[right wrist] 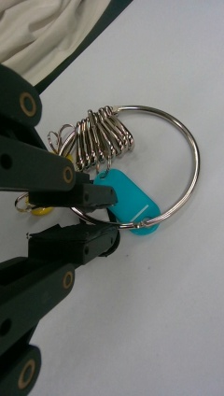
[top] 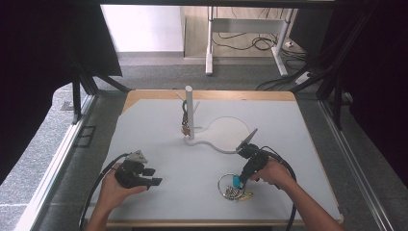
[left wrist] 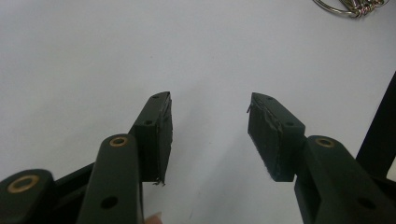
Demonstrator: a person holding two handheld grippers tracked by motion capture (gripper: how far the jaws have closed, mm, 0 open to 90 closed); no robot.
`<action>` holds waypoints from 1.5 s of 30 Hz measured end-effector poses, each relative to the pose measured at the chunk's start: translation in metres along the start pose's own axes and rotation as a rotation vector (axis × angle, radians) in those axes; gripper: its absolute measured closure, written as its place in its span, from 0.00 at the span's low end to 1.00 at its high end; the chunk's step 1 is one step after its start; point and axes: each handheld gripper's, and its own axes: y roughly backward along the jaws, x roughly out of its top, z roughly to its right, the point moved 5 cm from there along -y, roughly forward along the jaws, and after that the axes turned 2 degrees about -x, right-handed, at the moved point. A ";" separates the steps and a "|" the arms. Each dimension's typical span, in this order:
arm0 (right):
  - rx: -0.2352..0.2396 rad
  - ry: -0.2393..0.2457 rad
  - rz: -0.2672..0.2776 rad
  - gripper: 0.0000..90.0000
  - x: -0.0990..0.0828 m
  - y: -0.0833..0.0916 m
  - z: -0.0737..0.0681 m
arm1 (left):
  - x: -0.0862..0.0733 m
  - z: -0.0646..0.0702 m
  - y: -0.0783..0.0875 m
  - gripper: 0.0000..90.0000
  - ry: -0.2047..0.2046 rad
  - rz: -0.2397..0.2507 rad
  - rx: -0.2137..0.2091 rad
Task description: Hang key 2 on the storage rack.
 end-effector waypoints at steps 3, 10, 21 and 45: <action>-0.006 -0.005 -0.008 0.88 -0.001 -0.003 0.000 | 0.000 0.000 0.000 0.56 0.001 0.000 -0.001; -0.008 -0.010 -0.023 0.89 0.000 -0.012 0.000 | 0.000 0.000 0.000 0.56 0.000 -0.001 0.000; -0.033 -0.027 -0.013 0.97 0.004 -0.013 -0.004 | 0.000 0.000 0.000 0.56 -0.002 -0.001 0.001; 0.084 0.073 0.059 0.98 -0.013 0.047 -0.038 | 0.000 -0.001 0.002 0.56 -0.004 0.009 0.003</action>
